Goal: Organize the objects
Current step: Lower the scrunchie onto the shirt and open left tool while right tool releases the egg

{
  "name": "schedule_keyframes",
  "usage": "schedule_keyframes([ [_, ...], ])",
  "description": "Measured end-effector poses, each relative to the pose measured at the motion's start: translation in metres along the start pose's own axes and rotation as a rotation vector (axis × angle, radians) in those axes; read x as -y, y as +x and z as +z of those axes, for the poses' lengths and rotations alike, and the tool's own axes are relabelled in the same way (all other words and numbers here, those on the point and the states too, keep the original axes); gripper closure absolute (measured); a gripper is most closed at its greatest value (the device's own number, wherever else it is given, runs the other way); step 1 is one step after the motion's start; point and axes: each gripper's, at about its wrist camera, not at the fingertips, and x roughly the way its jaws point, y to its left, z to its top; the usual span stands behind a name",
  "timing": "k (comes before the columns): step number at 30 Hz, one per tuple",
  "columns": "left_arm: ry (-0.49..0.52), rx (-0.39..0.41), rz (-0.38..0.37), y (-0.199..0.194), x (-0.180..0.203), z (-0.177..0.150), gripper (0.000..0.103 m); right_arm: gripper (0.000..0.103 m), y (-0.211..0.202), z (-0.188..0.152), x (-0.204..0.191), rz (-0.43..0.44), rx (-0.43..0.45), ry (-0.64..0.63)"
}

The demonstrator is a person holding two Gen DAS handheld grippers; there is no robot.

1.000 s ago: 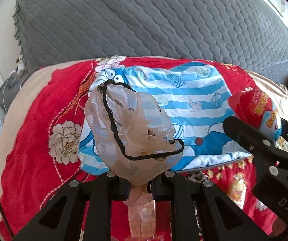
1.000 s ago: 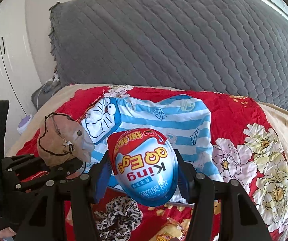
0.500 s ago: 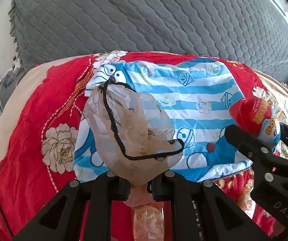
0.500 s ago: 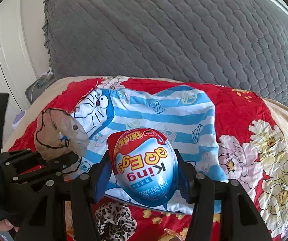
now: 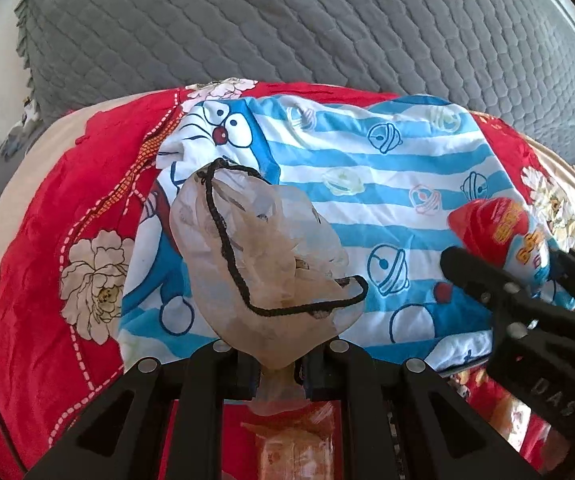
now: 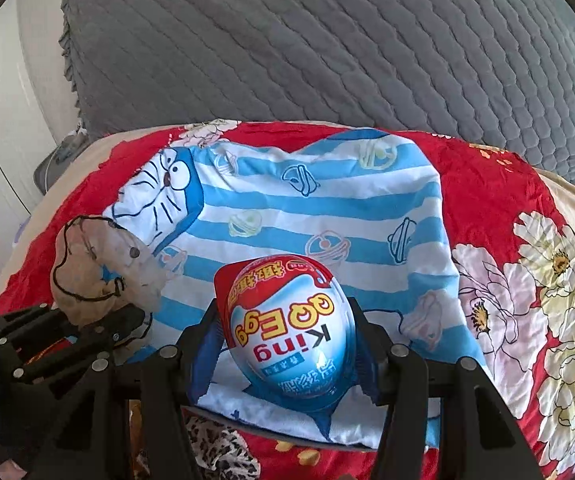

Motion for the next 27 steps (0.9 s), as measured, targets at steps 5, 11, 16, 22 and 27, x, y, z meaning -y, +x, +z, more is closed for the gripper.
schedule_keyframes([
  [5,0.019,-0.002,-0.004,0.004,0.005,0.002,0.088,0.046,0.009,-0.004,-0.002,-0.007,-0.019,-0.001],
  [11,0.010,-0.009,-0.004,0.011,0.001,0.005,0.088,0.046,0.020,-0.008,-0.004,-0.018,-0.042,-0.005],
  [16,-0.015,-0.019,-0.005,0.017,-0.001,0.008,0.088,0.046,0.027,-0.005,-0.004,-0.023,-0.047,0.008],
  [22,-0.003,-0.037,0.005,0.025,0.000,0.005,0.087,0.046,0.032,0.000,0.001,-0.033,-0.051,0.017],
  [27,0.002,-0.045,0.011,0.031,0.000,0.006,0.088,0.046,0.040,-0.004,0.001,-0.047,-0.067,0.005],
])
